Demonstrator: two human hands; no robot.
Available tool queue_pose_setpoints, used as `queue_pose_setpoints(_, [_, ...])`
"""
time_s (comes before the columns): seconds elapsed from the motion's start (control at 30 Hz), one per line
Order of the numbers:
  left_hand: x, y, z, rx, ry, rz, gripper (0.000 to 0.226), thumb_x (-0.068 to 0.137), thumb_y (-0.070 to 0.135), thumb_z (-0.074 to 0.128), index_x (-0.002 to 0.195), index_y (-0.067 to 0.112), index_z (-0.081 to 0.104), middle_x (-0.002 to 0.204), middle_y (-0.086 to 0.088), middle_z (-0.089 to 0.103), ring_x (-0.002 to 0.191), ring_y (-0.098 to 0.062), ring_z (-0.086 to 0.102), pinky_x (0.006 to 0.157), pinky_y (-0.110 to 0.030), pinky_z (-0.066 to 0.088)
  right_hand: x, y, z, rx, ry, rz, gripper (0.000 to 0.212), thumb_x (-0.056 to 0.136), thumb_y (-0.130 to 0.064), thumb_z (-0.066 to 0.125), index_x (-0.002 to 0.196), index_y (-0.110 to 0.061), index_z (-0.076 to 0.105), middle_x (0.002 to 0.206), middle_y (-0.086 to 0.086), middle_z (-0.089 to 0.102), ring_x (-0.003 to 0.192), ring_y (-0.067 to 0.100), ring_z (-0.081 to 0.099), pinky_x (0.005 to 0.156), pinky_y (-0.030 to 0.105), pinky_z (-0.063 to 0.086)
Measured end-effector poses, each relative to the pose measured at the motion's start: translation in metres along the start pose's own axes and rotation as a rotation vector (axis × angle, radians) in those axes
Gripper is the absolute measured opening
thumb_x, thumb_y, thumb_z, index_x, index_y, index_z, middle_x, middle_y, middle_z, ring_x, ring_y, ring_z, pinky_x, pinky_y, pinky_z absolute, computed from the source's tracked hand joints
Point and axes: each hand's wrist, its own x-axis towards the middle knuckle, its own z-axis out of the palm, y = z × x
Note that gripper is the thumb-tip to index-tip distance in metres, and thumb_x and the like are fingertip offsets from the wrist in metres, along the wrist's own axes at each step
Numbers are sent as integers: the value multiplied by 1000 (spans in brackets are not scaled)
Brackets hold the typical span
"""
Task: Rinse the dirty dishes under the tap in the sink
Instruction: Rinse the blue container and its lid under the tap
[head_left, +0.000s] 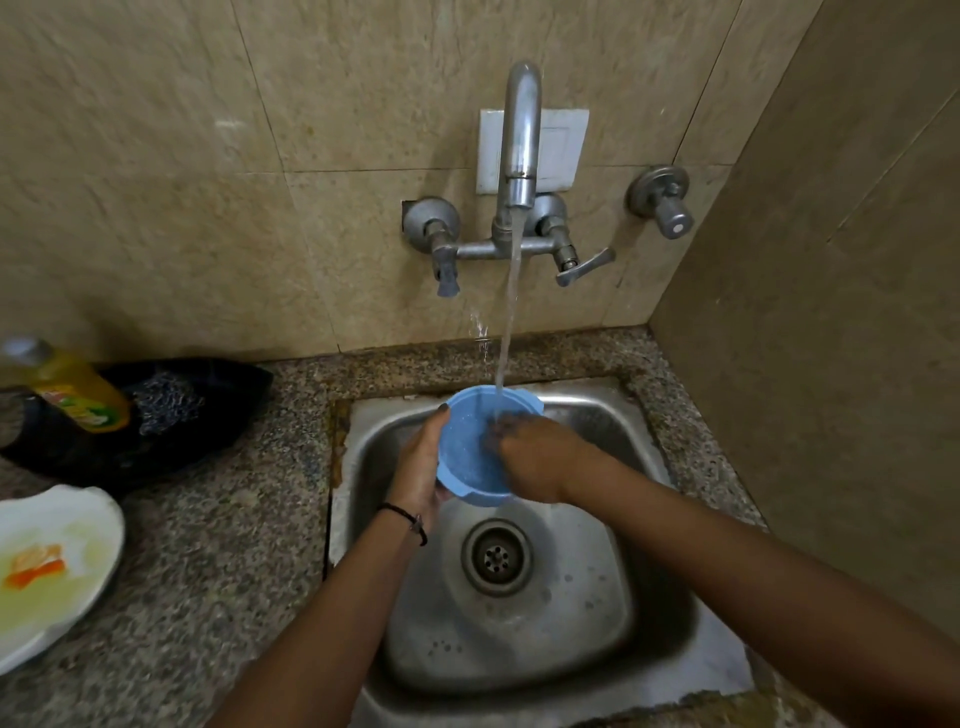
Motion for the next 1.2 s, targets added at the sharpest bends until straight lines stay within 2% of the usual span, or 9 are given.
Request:
queue_pose_setpoints(0.23, [-1, -3, 0, 2, -8, 15, 37, 91, 37, 57, 117, 12, 66, 110, -12, 71, 101, -27, 67, 84, -38, 55, 1, -9, 10, -146, 58, 59, 67, 94, -32, 45, 147, -4, 14, 137, 18, 45, 132, 35, 28, 108, 40, 17])
queue_pose_setpoints(0.37, [7, -9, -3, 17, 58, 48, 37, 88, 42, 59, 110, 14, 68, 110, -13, 71, 99, -28, 67, 85, -43, 55, -5, -31, 13, -138, -45, 223, 48, 96, -29, 40, 136, -2, 39, 130, 13, 53, 124, 35, 39, 106, 42, 21])
queue_pose_setpoints(0.57, [-1, -13, 13, -102, 48, 28, 47, 101, 25, 36, 142, 1, 39, 146, -26, 39, 136, -41, 37, 108, -44, 34, 19, -67, -9, 1013, 114, 357, 41, 102, -19, 21, 122, 3, 50, 118, 24, 58, 111, 34, 55, 95, 36, 41])
queue_pose_setpoints(0.7, [4, -2, 6, -37, -12, 94, 26, 99, 21, 44, 117, 10, 60, 109, -13, 71, 103, -14, 65, 86, -19, 50, -7, -78, 3, 685, 217, 155, 58, 98, -26, 37, 147, -3, 16, 121, 22, 59, 105, 38, 59, 89, 41, 47])
queue_pose_setpoints(0.8, [16, 5, -10, -21, -80, 20, 50, 82, 45, 64, 117, 11, 67, 114, -13, 70, 108, -28, 64, 91, -41, 51, -32, -39, 27, 222, 190, -61, 58, 84, -19, 55, 139, -8, 42, 124, 15, 60, 110, 35, 57, 101, 42, 37])
queue_pose_setpoints(0.9, [20, 2, -14, 21, -140, 60, 50, 84, 48, 60, 121, 15, 64, 119, -12, 68, 113, -29, 63, 93, -44, 50, -41, -17, 32, -175, 94, 111, 37, 85, -23, 57, 121, -14, 60, 120, 11, 63, 129, 32, 46, 106, 70, 7])
queue_pose_setpoints(1.0, [15, 4, -8, -55, -217, -31, 36, 94, 42, 48, 113, 17, 66, 104, -7, 74, 93, -22, 69, 80, -37, 55, -44, -33, 24, -111, -15, 168, 36, 96, -19, 40, 131, -15, 49, 137, 12, 49, 144, 32, 15, 101, 74, -9])
queue_pose_setpoints(1.1, [20, 3, -11, -150, -268, -104, 40, 96, 38, 46, 130, 21, 58, 121, -11, 67, 99, -25, 66, 85, -40, 54, -52, -47, 0, -95, 91, 107, 31, 95, -18, 44, 124, -24, 54, 126, 3, 58, 136, 26, 32, 105, 70, -7])
queue_pose_setpoints(1.2, [22, 8, -8, -233, -284, -122, 32, 95, 30, 48, 119, 26, 68, 117, -11, 69, 100, -26, 67, 89, -39, 53, -54, -39, -24, 216, 254, 77, 24, 96, -20, 48, 116, -23, 61, 115, 0, 62, 114, 22, 49, 107, 47, 30])
